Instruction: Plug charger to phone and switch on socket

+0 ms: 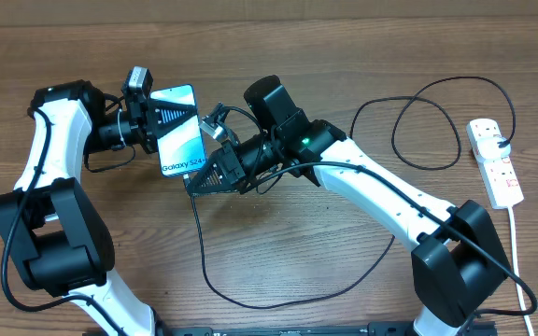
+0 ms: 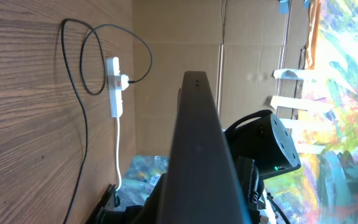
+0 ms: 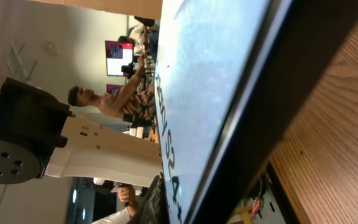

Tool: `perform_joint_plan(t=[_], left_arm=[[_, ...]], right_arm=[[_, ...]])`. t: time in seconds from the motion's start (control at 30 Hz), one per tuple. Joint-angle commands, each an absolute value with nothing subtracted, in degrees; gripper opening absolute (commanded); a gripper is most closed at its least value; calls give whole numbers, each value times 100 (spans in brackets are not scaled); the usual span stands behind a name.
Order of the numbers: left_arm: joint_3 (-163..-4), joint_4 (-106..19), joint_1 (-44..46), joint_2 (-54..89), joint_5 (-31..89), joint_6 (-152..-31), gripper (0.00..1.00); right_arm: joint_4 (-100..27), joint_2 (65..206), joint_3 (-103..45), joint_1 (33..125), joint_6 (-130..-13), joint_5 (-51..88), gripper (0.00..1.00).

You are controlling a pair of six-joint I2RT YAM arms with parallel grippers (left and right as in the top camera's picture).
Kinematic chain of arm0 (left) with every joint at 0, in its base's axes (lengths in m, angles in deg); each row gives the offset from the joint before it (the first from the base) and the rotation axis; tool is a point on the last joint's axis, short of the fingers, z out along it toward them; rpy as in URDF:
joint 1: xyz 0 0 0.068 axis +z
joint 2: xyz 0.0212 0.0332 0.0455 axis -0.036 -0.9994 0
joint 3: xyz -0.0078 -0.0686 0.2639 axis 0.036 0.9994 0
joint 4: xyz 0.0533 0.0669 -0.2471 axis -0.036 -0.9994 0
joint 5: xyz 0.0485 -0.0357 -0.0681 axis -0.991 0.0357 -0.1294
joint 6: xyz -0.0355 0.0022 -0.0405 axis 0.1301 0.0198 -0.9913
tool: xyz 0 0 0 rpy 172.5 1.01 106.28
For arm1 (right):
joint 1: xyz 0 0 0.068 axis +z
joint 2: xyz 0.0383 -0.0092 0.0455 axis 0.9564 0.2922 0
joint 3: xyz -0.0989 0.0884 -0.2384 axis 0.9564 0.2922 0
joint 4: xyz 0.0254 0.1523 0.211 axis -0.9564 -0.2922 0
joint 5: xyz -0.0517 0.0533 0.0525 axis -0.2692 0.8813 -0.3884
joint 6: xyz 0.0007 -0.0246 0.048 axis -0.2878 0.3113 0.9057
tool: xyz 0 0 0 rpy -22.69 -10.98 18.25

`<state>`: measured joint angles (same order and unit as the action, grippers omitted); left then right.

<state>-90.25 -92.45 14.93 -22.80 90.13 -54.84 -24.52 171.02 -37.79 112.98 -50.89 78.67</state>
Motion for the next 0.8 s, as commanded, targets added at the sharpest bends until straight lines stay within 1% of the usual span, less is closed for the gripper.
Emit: perform_joint_plan(t=[0.0, 0.77], left_arm=[[-9043, -9352, 1324, -2160, 9192, -5539, 4], [-9043, -9328, 1322, -2160, 9125, -5362, 4]], right_arm=[[-2327, 17054, -3869, 11396, -5129, 7467, 4], [-2179, 17054, -3869, 11377, -4868, 7279, 4]])
